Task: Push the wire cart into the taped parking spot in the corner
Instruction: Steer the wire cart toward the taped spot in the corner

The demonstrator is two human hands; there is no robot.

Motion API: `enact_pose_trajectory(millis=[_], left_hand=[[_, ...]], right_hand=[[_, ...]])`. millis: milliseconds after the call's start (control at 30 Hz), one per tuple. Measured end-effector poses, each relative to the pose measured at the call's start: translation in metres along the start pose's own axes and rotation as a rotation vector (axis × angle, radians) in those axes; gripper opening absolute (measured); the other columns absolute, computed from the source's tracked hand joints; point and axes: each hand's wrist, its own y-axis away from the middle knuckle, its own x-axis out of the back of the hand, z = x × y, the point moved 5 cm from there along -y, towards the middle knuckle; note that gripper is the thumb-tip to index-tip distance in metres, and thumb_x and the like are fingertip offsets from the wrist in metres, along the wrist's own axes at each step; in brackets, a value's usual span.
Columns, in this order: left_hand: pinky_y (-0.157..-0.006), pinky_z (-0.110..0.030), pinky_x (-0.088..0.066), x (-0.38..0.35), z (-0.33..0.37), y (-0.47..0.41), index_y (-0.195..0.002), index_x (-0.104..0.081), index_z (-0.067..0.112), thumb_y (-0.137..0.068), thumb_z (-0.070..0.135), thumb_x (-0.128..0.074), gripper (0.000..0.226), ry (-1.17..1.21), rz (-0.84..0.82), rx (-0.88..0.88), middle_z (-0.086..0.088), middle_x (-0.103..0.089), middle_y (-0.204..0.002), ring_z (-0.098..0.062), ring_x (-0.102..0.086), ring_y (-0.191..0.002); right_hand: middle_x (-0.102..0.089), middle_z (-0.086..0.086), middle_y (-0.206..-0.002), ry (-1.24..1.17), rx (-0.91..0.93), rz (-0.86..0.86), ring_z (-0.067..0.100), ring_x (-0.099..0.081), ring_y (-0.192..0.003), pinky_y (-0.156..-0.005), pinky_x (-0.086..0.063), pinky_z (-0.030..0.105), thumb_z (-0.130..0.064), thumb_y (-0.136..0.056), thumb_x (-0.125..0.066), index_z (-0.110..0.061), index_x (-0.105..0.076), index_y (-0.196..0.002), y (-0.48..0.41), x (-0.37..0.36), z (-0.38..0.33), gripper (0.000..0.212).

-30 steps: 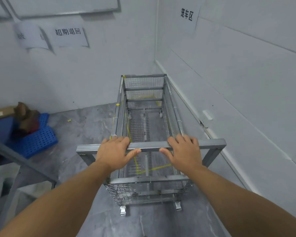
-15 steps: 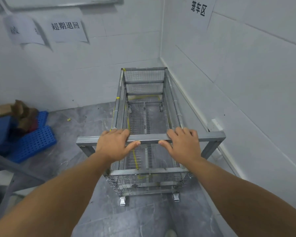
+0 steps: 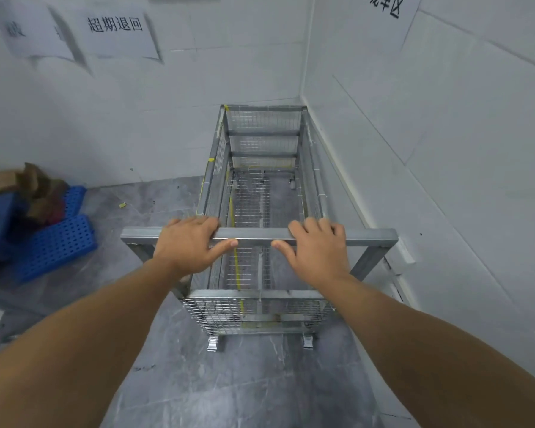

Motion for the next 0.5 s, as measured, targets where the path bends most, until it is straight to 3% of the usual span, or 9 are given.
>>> enact_pose_trajectory(millis=[367, 500], left_hand=[[-0.07, -0.035, -0.032, -0.012, -0.032, -0.073, -0.084, -0.046, 0.025, -0.079, 0.083, -0.01, 0.068, 0.007, 0.021, 0.015, 0.007, -0.053, -0.075, -0.017, -0.048, -0.068], [-0.063, -0.032, -0.031, -0.012, -0.036, -0.08, -0.076, -0.039, 0.026, -0.083, 0.08, -0.017, 0.059, -0.035, 0.091, -0.019, 0.006, -0.054, -0.068, -0.017, -0.044, -0.059]], right_hand=[[-0.06, 0.003, -0.088, 0.01, 0.008, -0.035, 0.028, -0.052, -0.083, -0.079, -0.036, 0.043, -0.067, -0.095, -0.036, -0.022, -0.059, -0.101, -0.076, -0.033, 0.015, 0.052], [-0.059, 0.002, -0.087, 0.024, 0.01, 0.018, 0.027, -0.051, -0.081, -0.079, -0.033, 0.042, -0.067, -0.095, -0.034, -0.021, -0.061, -0.099, -0.083, -0.04, 0.015, 0.054]])
